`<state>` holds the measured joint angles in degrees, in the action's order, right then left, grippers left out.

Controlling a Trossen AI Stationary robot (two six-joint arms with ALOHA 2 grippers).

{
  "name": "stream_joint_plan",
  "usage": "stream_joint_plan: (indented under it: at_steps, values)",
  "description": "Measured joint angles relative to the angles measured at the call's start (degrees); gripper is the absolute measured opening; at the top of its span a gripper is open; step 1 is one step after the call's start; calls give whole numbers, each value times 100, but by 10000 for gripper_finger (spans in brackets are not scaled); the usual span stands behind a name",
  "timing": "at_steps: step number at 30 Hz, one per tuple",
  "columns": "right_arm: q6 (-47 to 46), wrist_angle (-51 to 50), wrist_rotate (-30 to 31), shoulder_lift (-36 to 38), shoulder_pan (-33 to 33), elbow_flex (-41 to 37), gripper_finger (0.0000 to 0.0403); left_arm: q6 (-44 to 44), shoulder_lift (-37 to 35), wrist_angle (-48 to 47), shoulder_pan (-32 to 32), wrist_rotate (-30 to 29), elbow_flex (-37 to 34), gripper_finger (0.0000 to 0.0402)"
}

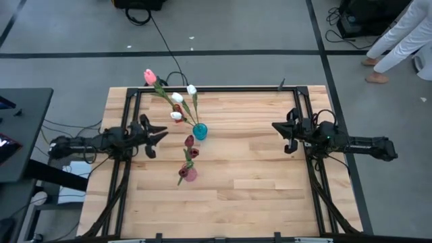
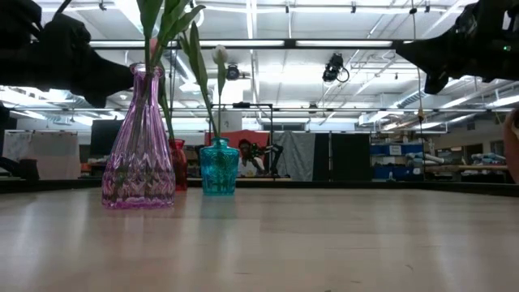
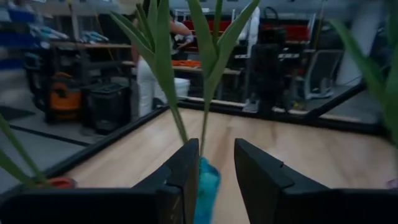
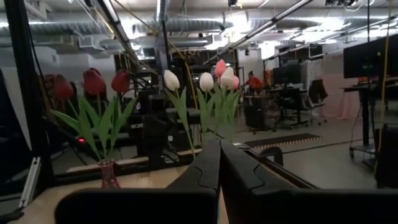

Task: Sort flowers into vase by color
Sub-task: Return to Home Position

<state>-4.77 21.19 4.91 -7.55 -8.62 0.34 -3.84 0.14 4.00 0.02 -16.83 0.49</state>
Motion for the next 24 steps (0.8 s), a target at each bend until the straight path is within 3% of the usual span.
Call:
stream_joint_plan:
  at_steps: [7,24]
  values:
    - [10,-7,15,-2,0,0,18,845,0,-52,-132,-204,0,106]
    - [-3,11,-5,-2,0,0,19,816,0,90,-128,-204,-2,106]
